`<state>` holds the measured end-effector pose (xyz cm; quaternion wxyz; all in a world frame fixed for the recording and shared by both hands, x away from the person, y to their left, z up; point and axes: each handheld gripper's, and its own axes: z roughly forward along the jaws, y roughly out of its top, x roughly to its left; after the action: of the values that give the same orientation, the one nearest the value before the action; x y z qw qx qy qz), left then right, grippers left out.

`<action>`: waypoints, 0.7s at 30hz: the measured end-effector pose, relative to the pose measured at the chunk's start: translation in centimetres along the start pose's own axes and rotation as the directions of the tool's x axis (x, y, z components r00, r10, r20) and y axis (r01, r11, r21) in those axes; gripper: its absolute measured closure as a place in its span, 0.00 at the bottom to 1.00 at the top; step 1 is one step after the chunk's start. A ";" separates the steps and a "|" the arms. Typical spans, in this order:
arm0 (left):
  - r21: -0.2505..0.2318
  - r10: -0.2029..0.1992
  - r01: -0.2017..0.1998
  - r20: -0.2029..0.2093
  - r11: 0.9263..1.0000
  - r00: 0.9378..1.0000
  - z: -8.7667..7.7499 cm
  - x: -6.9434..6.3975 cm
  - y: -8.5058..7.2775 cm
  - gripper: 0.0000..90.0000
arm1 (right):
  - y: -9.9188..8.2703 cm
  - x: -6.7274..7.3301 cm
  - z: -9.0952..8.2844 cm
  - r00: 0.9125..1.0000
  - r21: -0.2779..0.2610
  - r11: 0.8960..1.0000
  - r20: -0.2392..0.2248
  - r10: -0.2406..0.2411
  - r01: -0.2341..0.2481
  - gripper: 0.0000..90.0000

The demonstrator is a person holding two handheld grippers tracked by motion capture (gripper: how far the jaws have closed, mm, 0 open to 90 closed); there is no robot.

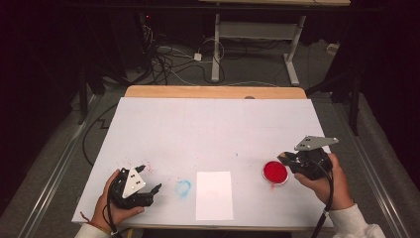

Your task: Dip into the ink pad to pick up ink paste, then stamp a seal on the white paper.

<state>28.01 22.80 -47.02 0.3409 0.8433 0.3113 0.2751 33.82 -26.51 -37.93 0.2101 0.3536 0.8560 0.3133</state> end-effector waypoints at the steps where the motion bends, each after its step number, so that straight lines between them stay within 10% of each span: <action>1: -0.005 0.003 -0.003 -0.003 1.000 1.000 0.1 0.1 0.0 0.23 | 0.0 0.0 0.0 1.000 0.000 1.000 0.000 0.000 0.000 0.85; 21: -0.003 0.004 -0.004 -0.001 1.000 1.000 0.0 0.1 -0.1 0.23 | 1.2 1.3 -1.6 0.999 -0.067 0.997 -0.026 -0.045 0.044 0.85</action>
<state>28.07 22.92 -47.08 0.3416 0.8433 0.3092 0.2766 32.56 -25.49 -36.13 0.2166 0.3229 0.8556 0.3417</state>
